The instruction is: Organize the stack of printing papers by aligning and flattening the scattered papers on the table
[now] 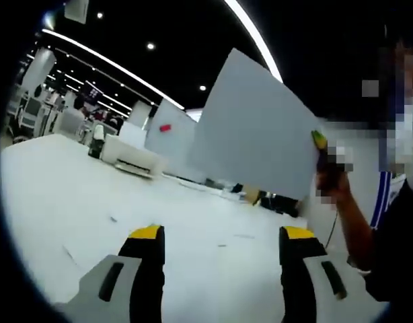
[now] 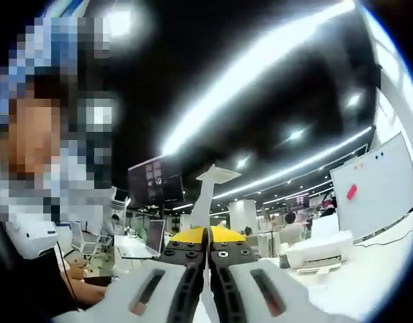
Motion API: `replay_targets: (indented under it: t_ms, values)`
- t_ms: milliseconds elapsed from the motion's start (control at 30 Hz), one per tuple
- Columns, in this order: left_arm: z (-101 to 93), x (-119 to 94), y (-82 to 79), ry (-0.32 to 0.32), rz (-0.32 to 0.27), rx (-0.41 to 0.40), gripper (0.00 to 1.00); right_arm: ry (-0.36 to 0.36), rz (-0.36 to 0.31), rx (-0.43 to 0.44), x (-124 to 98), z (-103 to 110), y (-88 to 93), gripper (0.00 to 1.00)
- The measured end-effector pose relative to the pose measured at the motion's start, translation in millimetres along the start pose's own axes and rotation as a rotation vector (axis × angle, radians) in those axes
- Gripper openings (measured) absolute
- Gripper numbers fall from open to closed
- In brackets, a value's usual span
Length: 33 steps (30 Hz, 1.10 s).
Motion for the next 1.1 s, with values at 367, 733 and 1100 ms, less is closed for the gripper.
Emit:
replay_targets:
  t_ms: [367,733,1100]
  values:
    - [-1.9,11,1.1,0.06,-0.08,-0.052,0.71,-0.001,-0.019,0.014,3,5,-3.3,0.0]
    - [-1.1,22,6.3,0.109,-0.124,-0.121,0.7,-0.015,-0.04,0.024,8,10,-6.8,0.0]
    - [-14.3,37,3.5,0.187,-0.145,-0.17,0.7,-0.052,-0.07,0.049,12,19,-12.5,0.0]
Point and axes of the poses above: the point that each gripper's makers call its tool centre point, and the gripper's own axes: x roughly forward along the fingers, z roughly to its left, y roughly out of its underside, the point moved 9 cm from there along -x, roughly backward along the fingers, and after that the axes turned 11 degrees about z, right-handed, at the moved point
